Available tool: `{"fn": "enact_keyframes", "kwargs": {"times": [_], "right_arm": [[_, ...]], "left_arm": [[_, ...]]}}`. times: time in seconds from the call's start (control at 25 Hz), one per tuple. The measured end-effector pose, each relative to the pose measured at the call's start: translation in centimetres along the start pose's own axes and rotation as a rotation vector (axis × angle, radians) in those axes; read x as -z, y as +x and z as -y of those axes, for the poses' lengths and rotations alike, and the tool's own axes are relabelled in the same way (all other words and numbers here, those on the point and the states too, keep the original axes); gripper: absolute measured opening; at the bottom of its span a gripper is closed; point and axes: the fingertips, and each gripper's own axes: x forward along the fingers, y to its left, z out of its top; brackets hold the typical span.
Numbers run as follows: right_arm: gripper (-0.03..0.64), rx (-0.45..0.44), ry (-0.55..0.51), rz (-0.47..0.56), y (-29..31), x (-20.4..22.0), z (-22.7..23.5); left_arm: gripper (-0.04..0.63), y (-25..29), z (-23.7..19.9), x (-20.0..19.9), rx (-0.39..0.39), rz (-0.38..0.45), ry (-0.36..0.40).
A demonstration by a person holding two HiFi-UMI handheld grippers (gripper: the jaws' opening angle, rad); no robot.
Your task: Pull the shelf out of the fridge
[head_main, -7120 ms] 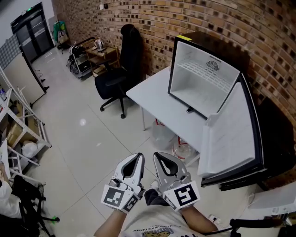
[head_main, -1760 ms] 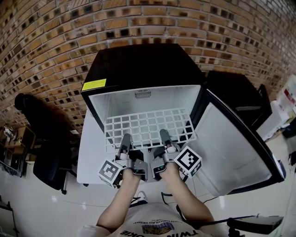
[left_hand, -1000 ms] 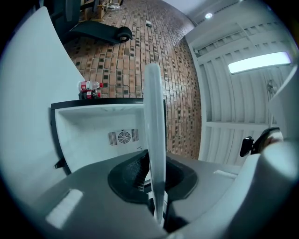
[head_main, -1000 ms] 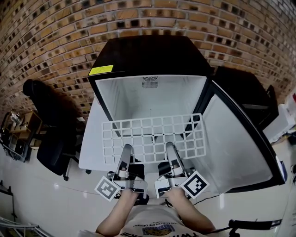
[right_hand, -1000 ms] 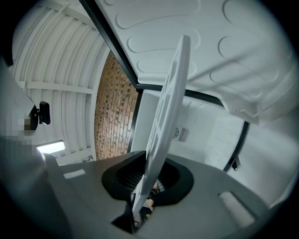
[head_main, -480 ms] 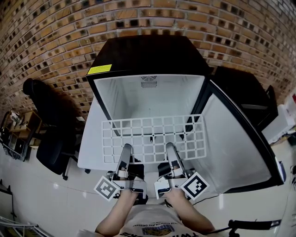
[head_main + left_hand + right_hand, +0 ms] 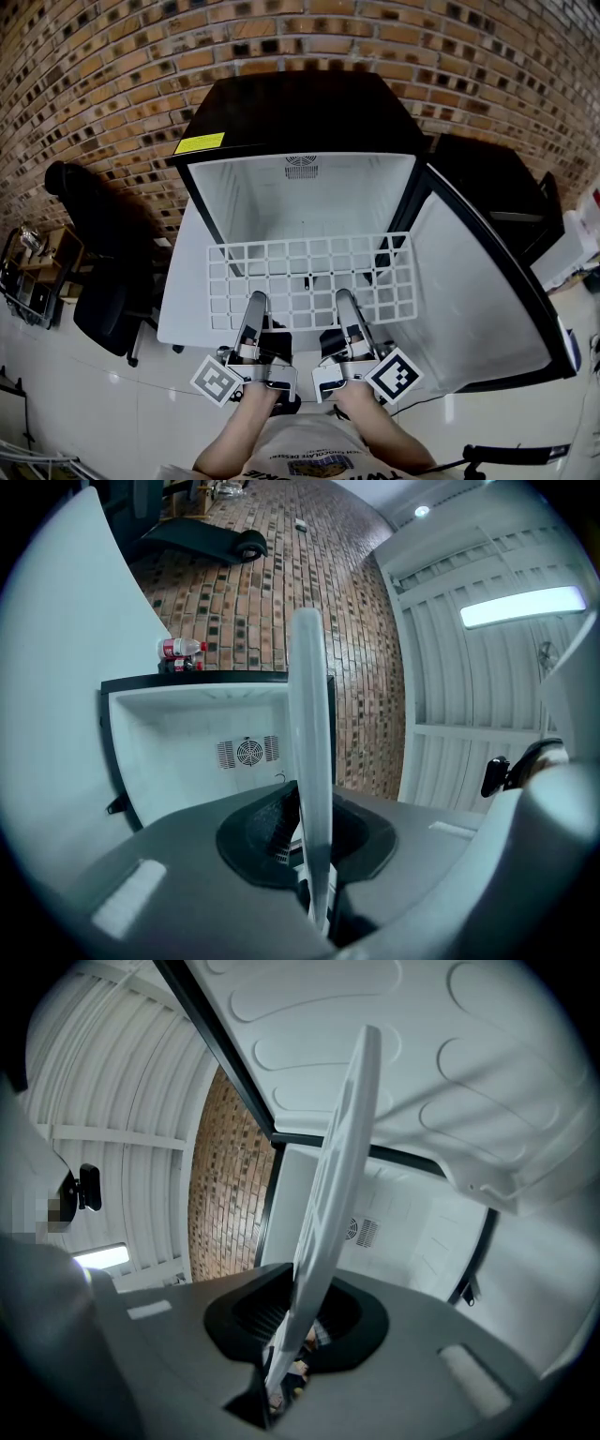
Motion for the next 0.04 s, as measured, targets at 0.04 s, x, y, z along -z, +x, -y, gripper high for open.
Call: {"fn": "enact_keyframes", "kwargs": {"times": [0.04], "right_arm": [[0.048,-0.002,0.001,0.0,0.1,0.03,-0.04]], "left_arm": [[0.018,0.03,-0.09,-0.06,-0.003,0.0,-0.001]]}}
